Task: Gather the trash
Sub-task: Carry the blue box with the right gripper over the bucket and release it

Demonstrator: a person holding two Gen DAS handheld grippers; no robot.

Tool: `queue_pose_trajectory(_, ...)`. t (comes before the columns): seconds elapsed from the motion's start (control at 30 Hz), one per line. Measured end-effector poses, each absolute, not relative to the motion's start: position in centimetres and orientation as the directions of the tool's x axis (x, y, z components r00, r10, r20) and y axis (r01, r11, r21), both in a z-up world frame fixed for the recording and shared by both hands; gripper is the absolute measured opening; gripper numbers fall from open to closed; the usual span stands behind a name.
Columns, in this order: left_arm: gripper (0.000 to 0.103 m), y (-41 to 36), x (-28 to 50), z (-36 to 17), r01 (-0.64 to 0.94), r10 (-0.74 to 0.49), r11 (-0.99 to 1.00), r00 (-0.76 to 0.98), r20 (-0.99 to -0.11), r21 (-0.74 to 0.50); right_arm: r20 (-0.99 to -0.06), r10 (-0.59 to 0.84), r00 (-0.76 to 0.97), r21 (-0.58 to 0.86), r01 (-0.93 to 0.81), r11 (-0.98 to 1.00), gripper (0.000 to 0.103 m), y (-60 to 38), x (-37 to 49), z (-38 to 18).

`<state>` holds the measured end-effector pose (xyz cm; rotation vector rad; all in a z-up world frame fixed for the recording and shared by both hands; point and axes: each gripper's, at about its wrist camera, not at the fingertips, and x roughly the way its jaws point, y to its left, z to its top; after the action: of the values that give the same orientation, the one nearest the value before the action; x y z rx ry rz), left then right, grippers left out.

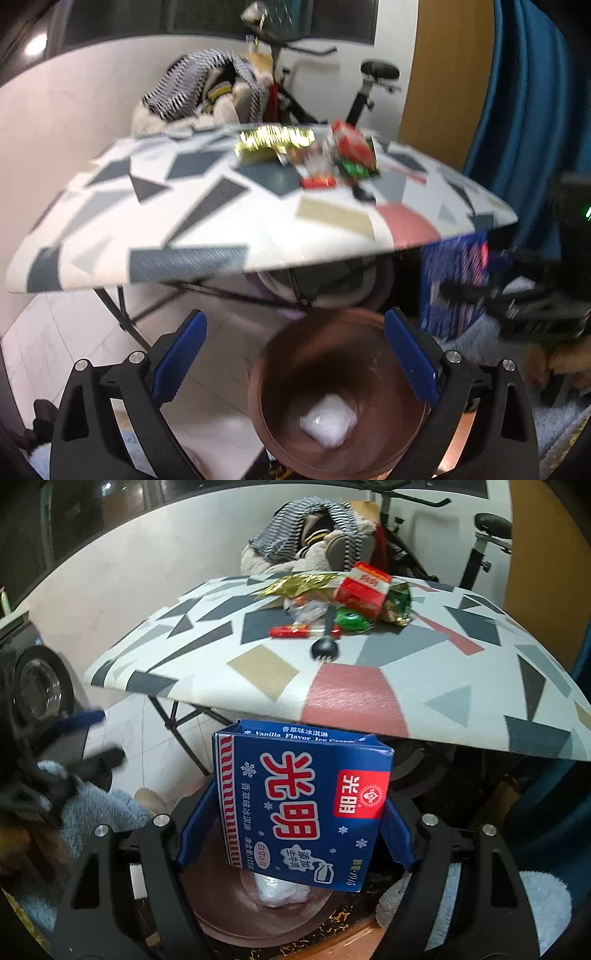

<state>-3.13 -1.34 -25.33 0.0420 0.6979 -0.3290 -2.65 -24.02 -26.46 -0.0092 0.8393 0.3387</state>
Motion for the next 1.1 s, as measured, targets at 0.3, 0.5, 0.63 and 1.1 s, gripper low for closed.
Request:
queue_pose_trajectory(0.3,0.096,0.8,-3.2,-24.5,0.216,-0.228,0.972,0.762,-0.606,-0.093,-0.877,0.253,0.409,0.05,-0.446,0.894,0.078,-19.6,-1.8,-31.0)
queue_pose_trajectory(0.5,0.096,2.0,-2.9,-25.1,0.171,-0.212,0.977,0.753,-0.623,-0.126,-0.948,0.185,0.26,0.022,-0.527,0.85,0.078,-17.3,-1.7,-34.6)
queue_pose_trajectory(0.63,0.096,2.3,-2.7,-25.4,0.16,-0.21,0.978,0.747,-0.631,-0.135,-0.953,0.184,0.242,0.029,-0.531,0.847,0.078,-17.1,-1.7,-35.0)
queue_pose_trajectory(1.1,0.096,2.1,-2.3,-26.2,0.147,-0.198,0.98,0.729,-0.655,-0.133,-0.949,0.181,0.259,0.023,-0.515,0.857,0.088,-17.1,-1.4,-35.0)
